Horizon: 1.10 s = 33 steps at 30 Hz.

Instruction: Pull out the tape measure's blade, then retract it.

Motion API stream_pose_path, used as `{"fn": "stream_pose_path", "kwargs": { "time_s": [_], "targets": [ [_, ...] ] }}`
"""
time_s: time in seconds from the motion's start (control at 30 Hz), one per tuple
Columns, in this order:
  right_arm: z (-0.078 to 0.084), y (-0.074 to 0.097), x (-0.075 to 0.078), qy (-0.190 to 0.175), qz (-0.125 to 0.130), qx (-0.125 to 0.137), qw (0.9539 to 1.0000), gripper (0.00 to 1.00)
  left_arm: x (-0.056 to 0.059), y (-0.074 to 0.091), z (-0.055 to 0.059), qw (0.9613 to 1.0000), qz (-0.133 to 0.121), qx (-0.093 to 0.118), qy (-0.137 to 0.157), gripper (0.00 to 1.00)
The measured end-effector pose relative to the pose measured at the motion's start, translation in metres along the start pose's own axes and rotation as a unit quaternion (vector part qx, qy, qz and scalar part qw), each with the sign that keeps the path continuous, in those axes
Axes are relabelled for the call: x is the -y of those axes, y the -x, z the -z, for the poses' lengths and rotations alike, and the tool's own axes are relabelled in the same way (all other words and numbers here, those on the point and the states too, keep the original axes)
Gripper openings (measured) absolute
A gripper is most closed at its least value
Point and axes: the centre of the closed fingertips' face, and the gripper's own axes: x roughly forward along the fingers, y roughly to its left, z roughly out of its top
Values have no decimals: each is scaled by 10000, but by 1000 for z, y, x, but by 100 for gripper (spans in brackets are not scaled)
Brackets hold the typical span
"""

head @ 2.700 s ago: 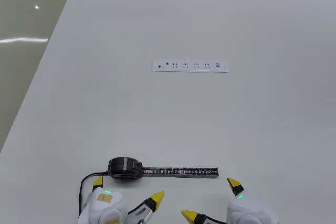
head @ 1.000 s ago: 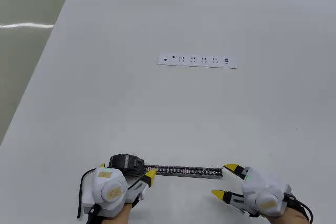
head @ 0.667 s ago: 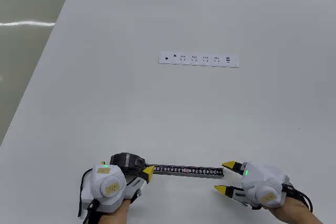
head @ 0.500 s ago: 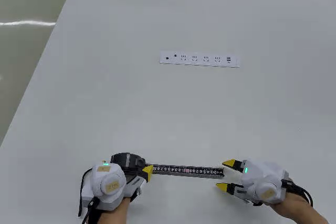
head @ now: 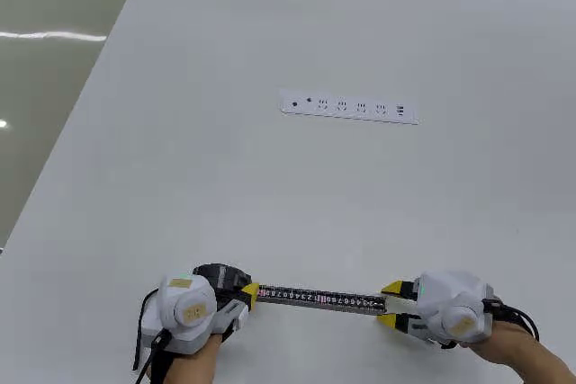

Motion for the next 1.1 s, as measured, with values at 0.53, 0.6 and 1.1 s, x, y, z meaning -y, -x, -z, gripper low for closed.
{"fn": "stream_pose_path", "kwargs": {
  "time_s": [0.53,0.6,1.1],
  "targets": [
    [2,-5,-3,483,-361,52,9982,14,4,-5,-1,10000,52,-57,17,70],
    [2,-5,-4,569,-377,42,9977,14,4,-6,-1,10000,50,-63,25,69],
    [3,-5,-4,534,-407,40,9977,12,4,-5,0,10000,19,-45,-9,68]
  ]
}}
